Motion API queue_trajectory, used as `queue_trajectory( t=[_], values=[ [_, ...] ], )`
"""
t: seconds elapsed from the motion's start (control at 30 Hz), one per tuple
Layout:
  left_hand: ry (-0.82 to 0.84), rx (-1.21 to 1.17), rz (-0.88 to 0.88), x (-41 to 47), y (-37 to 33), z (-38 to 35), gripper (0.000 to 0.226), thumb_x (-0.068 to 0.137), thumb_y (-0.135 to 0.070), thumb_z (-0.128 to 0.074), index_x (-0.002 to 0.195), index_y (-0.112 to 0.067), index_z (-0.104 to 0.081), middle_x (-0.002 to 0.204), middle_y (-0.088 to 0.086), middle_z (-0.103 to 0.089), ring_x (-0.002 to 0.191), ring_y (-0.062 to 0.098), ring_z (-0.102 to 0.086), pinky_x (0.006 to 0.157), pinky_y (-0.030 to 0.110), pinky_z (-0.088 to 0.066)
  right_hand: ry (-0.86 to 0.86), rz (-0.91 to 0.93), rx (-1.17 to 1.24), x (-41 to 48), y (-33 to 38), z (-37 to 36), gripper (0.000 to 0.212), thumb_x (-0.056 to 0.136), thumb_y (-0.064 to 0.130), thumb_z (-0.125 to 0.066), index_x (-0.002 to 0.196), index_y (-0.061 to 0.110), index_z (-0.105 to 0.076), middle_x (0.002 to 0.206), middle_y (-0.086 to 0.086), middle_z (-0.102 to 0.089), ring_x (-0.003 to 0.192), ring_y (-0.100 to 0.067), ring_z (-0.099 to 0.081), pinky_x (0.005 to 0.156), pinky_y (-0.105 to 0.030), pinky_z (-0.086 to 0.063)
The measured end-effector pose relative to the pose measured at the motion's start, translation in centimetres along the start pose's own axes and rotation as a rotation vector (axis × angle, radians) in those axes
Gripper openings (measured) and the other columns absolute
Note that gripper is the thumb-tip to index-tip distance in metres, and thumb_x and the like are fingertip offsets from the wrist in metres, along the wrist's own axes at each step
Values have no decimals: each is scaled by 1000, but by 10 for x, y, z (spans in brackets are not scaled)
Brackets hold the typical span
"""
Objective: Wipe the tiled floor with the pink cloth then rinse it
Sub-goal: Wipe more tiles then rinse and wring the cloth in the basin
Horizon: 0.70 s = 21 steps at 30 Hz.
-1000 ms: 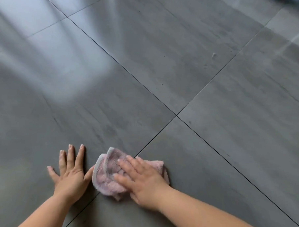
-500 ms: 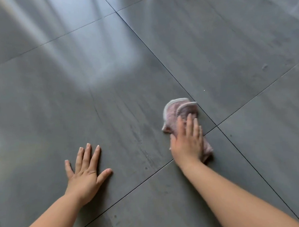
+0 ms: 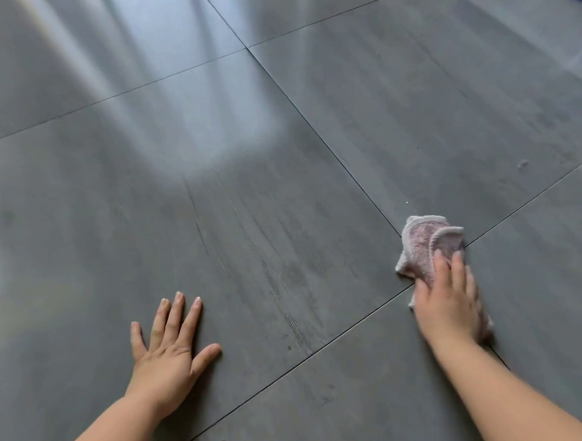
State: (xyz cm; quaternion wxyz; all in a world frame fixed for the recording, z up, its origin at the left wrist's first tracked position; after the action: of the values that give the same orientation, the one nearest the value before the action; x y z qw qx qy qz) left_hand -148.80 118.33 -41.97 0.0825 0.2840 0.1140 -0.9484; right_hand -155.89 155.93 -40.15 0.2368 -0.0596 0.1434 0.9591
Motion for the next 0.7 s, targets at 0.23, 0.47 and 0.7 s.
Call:
queue_trajectory(
  t=[0.23,0.47,0.7],
  values=[
    [26,2,16,0,4,-5,125,15,-81,40,122,-17,30,128,-12,36,123,1,30,72,20,48,168,980,-282,-148,140,-75,74,57,66,-49,120,29,-39,126,1,-60,117,-23,-43,109,-35,-14],
    [-18,50,-6,-2,-3,2,107,44,-72,10,141,-27,14,134,-19,27,124,-1,27,70,18,48,41,805,-249,-59,44,-32,61,62,39,-41,120,20,-44,131,-7,-47,111,-23,-43,98,-35,-32],
    [-11,20,56,-5,-1,0,82,77,-69,-17,142,-28,12,153,-8,19,136,5,23,93,26,42,51,-95,-19,-14,-58,35,54,73,-3,-66,124,-4,-51,130,-28,-48,115,-46,-45,96,-43,-35]
  ],
)
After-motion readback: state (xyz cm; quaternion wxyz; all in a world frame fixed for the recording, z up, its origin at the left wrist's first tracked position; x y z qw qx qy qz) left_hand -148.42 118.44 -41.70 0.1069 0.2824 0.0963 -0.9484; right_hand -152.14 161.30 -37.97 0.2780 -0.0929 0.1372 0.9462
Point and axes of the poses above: each hand's wrist, its own x-axis towards the middle knuckle, its own z-axis out of the back of the hand, y = z × x, the point moved 8 cm from there along x, towards the middle knuckle
